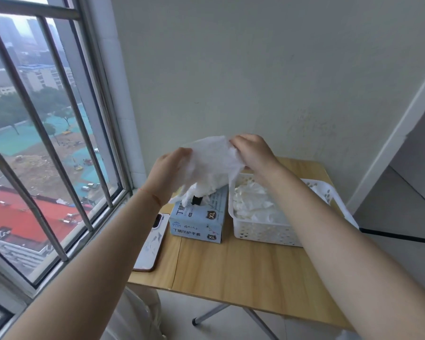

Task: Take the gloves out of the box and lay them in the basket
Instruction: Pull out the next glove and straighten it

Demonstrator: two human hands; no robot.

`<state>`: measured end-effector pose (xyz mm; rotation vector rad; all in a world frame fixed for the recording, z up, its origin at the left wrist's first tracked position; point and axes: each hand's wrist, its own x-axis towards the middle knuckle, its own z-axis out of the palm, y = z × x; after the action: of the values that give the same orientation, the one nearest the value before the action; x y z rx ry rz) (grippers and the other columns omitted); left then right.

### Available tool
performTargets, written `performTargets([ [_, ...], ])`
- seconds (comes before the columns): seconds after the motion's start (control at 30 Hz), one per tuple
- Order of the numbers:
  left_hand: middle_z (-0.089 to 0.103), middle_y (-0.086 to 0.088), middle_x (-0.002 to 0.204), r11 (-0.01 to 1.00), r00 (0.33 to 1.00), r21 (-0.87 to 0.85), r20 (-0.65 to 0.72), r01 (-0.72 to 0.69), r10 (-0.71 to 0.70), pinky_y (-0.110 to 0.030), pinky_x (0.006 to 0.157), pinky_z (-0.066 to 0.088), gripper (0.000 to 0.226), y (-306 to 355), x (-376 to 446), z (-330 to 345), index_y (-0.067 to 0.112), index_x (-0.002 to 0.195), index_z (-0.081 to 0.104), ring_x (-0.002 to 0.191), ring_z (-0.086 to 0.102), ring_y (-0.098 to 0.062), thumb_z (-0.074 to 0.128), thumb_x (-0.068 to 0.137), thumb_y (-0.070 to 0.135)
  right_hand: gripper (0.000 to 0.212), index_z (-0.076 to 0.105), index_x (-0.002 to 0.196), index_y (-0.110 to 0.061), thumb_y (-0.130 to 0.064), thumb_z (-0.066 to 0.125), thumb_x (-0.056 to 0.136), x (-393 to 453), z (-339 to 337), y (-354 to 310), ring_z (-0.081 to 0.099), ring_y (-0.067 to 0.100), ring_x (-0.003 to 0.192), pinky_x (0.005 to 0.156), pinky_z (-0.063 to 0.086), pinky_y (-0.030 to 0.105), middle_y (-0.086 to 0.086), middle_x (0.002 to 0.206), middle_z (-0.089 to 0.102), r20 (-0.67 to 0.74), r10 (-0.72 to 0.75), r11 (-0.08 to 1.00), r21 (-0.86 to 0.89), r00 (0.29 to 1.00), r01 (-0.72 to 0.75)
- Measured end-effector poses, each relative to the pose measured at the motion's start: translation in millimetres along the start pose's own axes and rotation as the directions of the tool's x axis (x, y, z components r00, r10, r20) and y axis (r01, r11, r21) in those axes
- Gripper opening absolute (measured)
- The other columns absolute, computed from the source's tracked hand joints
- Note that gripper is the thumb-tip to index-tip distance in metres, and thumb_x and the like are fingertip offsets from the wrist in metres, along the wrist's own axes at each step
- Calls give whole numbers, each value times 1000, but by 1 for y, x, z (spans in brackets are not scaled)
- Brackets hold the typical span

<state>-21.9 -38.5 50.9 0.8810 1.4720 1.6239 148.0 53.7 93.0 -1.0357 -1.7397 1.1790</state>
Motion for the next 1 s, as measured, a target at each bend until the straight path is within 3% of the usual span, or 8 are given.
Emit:
performTargets([
  [0.17, 62, -1, 93, 971, 984, -167, -10, 174, -178, -34, 71, 52, 25, 3, 2, -5, 19, 101, 62, 80, 60, -19, 66, 82, 35, 60, 61, 98, -14, -69, 63, 75, -14, -16, 10, 39, 16, 55, 45, 34, 24, 10, 80, 47, 427, 157, 987, -93, 890, -129],
  [0.37, 60, -7, 90, 970, 969, -30, -46, 242, -243, -34, 68, 51, 12, -17, -3, -1, 13, 97, 61, 76, 58, -22, 59, 89, 22, 60, 48, 114, -25, -35, 84, 67, -24, -29, 28, 42, 24, 79, 55, 36, 29, 12, 95, 55, 612, 258, 949, -306, 747, -77],
  [0.53, 65, -12, 96, 960, 989, 252, 53, 122, -140, -37, 75, 50, 29, -29, -11, -5, 20, 88, 77, 79, 57, -28, 53, 88, 3, 14, 64, 101, -11, -11, 57, 89, -32, -37, 27, 53, 16, 62, 54, 43, 24, 4, 80, 58, 530, 263, 935, -347, 806, -77],
  [0.63, 70, 2, 99, 811, 966, 579, 246, -87, -73, -25, 70, 55, 23, -16, -18, -2, 27, 93, 76, 81, 67, -16, 59, 86, 13, 11, 68, 82, -12, -17, 58, 83, -30, -40, 26, 52, 19, 74, 65, 43, 30, 4, 79, 58, 472, 260, 913, -405, 842, -55],
  [0.73, 71, 9, 110, 818, 880, 510, 475, -266, -10, -29, 92, 53, 26, -5, -25, 14, 30, 106, 71, 104, 66, -7, 67, 80, 27, 19, 51, 61, -15, -19, 57, 79, -32, -37, 19, 40, 18, 68, 67, 33, 31, 3, 69, 44, 460, 231, 919, -393, 857, -37],
  [0.8, 72, 10, 99, 834, 864, 479, 504, -273, -7, -25, 82, 53, 34, -4, -29, 26, 24, 106, 69, 92, 67, -5, 75, 76, 37, 30, 46, 56, -17, -20, 56, 84, -34, -33, 14, 38, 14, 62, 65, 33, 29, -1, 61, 42, 468, 218, 937, -345, 856, -50],
  [0.87, 68, 9, 79, 840, 893, 480, 451, -252, 11, -23, 65, 46, 30, -7, -28, 35, 18, 98, 67, 70, 61, -6, 78, 79, 39, 29, 51, 64, -13, -29, 57, 87, -35, -32, 12, 41, 17, 62, 65, 34, 31, -3, 60, 45, 482, 232, 949, -302, 845, -88],
  [1.0, 54, -3, 76, 929, 935, 356, 354, -101, -34, -31, 64, 44, 34, -16, -25, 32, 10, 82, 61, 70, 51, -18, 76, 78, 40, 56, 62, 101, -7, -62, 60, 85, -39, -39, 17, 57, 9, 62, 70, 48, 30, -8, 68, 61, 541, 223, 962, -256, 811, -94],
])
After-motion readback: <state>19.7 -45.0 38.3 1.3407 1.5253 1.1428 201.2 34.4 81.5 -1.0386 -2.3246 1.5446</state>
